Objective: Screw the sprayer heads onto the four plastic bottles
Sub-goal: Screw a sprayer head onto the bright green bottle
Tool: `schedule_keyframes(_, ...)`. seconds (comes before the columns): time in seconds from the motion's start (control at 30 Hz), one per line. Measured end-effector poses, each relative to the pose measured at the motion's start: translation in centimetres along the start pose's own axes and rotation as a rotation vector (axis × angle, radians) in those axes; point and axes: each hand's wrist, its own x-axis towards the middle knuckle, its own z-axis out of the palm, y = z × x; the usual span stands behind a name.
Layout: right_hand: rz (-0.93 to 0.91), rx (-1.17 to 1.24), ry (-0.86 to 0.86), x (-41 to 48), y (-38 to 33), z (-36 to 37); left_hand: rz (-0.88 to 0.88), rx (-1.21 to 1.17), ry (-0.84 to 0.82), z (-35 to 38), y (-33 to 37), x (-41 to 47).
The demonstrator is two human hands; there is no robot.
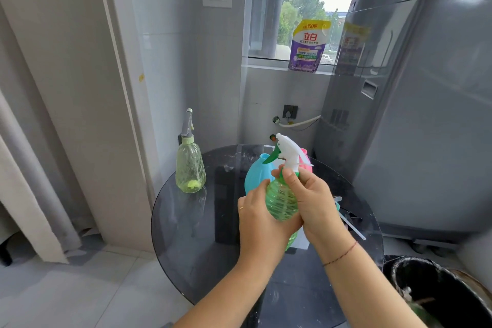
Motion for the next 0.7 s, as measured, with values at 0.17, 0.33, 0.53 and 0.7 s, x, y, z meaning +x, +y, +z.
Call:
schedule_keyframes(0.17, 0.022, 0.038, -0.125, -0.3, -0.6, -1.6, -0.219, -0.351, -0.521, -2.7, -1.0, 1.4)
schedule_keyframes(0.33, 0.069, -0.031, -0.264, -0.5, -1.4, -2.4, -0.272, -0.389, -0.720, -3.9, -2.3, 1.9)
schedule_keyframes(0.53, -0.044, -0.319, -0.132, -0.8, -1.5, -1.3, -0.261, -0.289, -0.556, -2.7, -2.1, 1.1)
schedule_keyframes(0.7, -0.095, -0.388, 0.060, -1.1, -0.7, -0.2, -0.224, -0.173, -0.379, -1.3, -1.4, 0.5)
